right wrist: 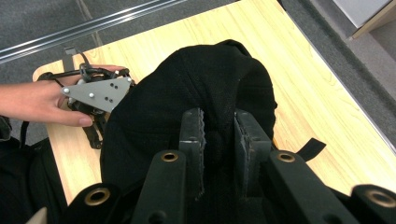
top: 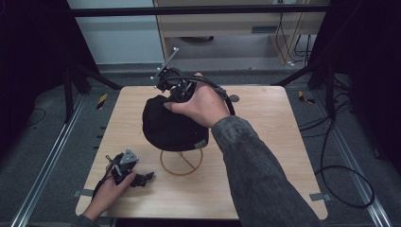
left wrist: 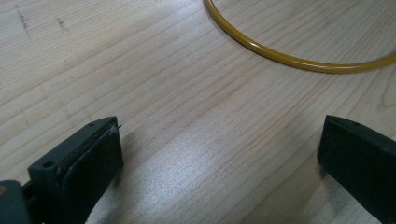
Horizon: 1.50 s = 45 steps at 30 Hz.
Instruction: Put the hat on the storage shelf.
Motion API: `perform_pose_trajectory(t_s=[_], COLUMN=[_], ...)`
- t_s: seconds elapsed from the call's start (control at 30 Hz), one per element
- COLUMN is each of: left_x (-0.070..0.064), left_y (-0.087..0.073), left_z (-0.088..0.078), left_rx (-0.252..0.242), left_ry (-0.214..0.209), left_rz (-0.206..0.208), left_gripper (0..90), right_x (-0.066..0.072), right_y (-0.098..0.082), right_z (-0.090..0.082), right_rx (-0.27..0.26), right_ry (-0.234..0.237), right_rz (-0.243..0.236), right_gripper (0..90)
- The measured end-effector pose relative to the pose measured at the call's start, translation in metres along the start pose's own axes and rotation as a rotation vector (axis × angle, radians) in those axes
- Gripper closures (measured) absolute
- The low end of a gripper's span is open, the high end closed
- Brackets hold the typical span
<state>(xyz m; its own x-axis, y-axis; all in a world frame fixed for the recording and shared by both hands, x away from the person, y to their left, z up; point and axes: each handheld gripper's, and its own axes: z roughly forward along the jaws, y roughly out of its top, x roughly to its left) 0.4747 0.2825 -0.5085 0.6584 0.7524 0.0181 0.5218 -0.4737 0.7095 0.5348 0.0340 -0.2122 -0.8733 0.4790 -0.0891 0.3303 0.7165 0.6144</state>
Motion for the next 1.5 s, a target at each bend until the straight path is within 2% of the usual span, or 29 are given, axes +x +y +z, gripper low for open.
perform_pose_trajectory(t_s=[0.67, 0.83, 1.13, 1.5], left_x=[0.0, 0.0, 0.0, 0.0], left_y=[0.0, 0.0, 0.0, 0.0], left_z=[0.0, 0.0, 0.0, 0.0], left_rx=[0.0, 0.0, 0.001, 0.0], left_ry=[0.0, 0.0, 0.0, 0.0], left_rz=[0.0, 0.0, 0.0, 0.0], left_gripper=[0.0, 0.0, 0.0, 0.0], right_x=[0.001, 0.001, -0.002, -0.001], right_y=[-0.001, -0.004, -0.01, -0.013], right_z=[0.006, 0.008, 0.005, 0.002], right_rx=[0.03, 0.039, 0.021, -0.006], right_ry=[0.004, -0.004, 0.004, 0.01], right_rz=[-0.004, -0.005, 0.019, 0.018], right_gripper=[70.5, 65.8, 60.4, 58.8])
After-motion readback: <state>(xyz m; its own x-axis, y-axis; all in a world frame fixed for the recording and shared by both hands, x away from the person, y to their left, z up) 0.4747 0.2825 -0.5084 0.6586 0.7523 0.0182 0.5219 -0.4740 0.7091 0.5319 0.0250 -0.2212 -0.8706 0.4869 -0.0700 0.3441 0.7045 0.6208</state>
